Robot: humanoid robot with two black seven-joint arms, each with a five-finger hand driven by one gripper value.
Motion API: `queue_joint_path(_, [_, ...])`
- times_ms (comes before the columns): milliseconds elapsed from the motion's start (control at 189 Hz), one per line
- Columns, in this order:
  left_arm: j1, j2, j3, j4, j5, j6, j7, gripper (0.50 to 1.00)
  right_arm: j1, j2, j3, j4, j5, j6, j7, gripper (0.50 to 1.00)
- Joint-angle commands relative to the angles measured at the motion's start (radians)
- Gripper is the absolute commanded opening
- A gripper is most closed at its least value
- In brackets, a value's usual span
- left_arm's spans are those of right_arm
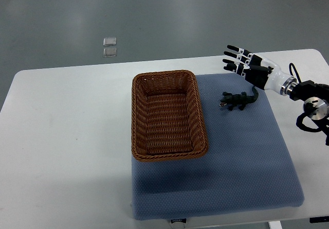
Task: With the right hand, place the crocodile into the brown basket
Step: 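Raise the right hand and open its fingers above the crocodile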
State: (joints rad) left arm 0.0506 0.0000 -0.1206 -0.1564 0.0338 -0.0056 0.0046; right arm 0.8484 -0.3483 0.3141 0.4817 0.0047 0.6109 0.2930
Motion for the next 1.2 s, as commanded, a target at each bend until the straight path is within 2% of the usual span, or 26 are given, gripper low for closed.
queue_joint_path(0, [0.000,0.000,-0.001,0.001,0.000,0.001,0.000,1.000,0.006,0.005,-0.004,0.000,0.000,0.000,0.000,0.932])
queue_joint_path(1006, [-0.001,0.000,0.004,0.000,0.000,0.004,0.000,1.000,0.034,-0.049,-0.001,0.009,-0.003,0.000,0.001,0.932])
queue_joint_path(1196, [-0.003,0.000,0.004,0.000,0.000,0.004,0.000,1.000,0.060,-0.077,0.000,0.008,-0.088,0.000,0.005,0.932])
